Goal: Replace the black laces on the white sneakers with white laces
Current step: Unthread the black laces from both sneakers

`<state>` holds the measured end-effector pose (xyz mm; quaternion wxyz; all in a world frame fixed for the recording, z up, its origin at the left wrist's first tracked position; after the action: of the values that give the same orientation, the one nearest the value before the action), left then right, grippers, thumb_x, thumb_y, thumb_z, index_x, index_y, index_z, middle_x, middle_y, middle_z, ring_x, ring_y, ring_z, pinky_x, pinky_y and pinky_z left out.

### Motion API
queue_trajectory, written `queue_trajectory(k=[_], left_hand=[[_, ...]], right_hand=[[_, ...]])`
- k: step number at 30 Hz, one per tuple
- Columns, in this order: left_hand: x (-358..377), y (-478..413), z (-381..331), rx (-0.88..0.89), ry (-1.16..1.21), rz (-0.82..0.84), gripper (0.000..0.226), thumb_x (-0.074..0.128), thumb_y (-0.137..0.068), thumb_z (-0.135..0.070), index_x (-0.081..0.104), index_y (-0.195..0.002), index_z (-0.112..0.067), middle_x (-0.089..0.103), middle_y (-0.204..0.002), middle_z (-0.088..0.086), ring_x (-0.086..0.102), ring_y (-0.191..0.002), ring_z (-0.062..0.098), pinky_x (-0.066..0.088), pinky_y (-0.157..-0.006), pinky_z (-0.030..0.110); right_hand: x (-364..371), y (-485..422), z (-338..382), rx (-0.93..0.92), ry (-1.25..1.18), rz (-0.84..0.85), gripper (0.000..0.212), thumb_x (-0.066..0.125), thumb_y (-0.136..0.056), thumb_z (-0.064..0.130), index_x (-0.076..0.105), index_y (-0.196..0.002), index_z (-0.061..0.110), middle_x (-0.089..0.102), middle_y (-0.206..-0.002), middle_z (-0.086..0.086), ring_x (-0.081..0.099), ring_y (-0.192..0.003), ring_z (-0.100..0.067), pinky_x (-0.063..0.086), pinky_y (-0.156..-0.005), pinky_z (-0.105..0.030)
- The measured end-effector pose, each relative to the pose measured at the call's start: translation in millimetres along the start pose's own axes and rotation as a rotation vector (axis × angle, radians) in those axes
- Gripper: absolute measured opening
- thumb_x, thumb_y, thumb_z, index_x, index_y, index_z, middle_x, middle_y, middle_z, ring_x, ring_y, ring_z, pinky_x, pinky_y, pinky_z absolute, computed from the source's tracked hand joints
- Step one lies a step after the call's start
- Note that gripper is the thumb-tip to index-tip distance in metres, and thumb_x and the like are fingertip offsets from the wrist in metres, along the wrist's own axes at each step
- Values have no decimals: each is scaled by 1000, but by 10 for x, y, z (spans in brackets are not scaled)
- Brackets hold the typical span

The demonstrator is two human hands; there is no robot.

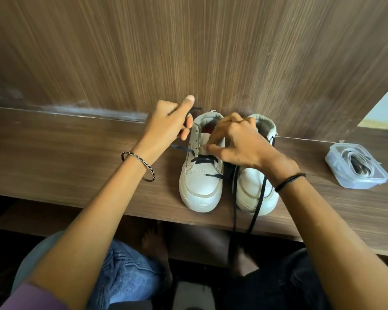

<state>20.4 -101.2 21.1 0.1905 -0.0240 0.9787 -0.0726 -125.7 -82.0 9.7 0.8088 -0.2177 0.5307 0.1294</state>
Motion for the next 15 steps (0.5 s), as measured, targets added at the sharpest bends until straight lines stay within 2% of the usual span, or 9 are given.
queue_trajectory(k=[3,5,6,8,9,11,13,15], left_hand=[[-112,-27,71,-12,-302,17,51,51,-102,-46,66,-68,-12,59,-43,1,49,-38,8,39,-56,25],[-87,-1,113,-16,-475,106,32,52,-102,-44,68,-89,-20,66,-49,1,51,-37,10,41,-51,23],[-46,20,136,-29,-484,161,21,51,-103,-40,66,-104,-25,69,-53,0,53,-38,11,42,-46,21],[48,49,137,-16,-451,251,29,46,-106,-33,52,-134,-34,72,-59,-1,59,-41,16,49,-44,21],[92,59,115,14,-452,287,34,42,-107,-35,47,-140,-39,73,-61,-2,64,-45,18,54,-49,24],[163,51,69,95,-515,323,31,38,-107,-47,51,-135,-48,73,-63,-7,69,-53,16,58,-61,31],[214,24,46,159,-632,322,28,38,-103,-58,59,-121,-52,73,-67,-13,69,-60,8,50,-66,29],[221,-9,28,200,-751,261,29,42,-98,-66,61,-114,-51,71,-80,-16,66,-80,11,41,-75,33]], right_hand=[[107,-17,69,-17,-24,60,9,70,-92,46,74,-86,40,65,-102,19,35,-118,-8,11,-89,-28],[157,-47,95,-29,-16,95,7,73,-89,46,71,-83,44,66,-106,14,37,-120,-8,16,-96,-33],[184,-58,94,-24,-20,111,11,73,-87,48,67,-78,47,66,-109,10,39,-120,-9,19,-101,-35],[202,-84,78,-1,-28,118,12,67,-78,53,60,-68,53,64,-115,5,41,-120,-13,22,-104,-36],[193,-85,91,4,-25,116,11,66,-78,52,60,-68,53,64,-115,5,41,-120,-13,20,-100,-34],[166,-73,113,-11,24,106,7,71,-86,44,69,-80,47,65,-112,9,40,-119,-11,17,-95,-33],[151,-68,121,-35,76,89,7,70,-91,36,77,-91,35,67,-108,12,42,-117,-13,26,-100,-40],[169,-67,127,-40,86,64,15,65,-91,35,78,-90,28,70,-102,10,48,-113,-17,38,-100,-48]])
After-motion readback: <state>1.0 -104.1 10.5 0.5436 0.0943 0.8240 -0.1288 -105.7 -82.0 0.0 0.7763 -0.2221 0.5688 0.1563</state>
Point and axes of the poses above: each hand's wrist, its own y-axis away from the middle knuckle, its own x-axis out of the palm, z = x × y, the point moved 10 cm from there along -y, towards the middle knuckle
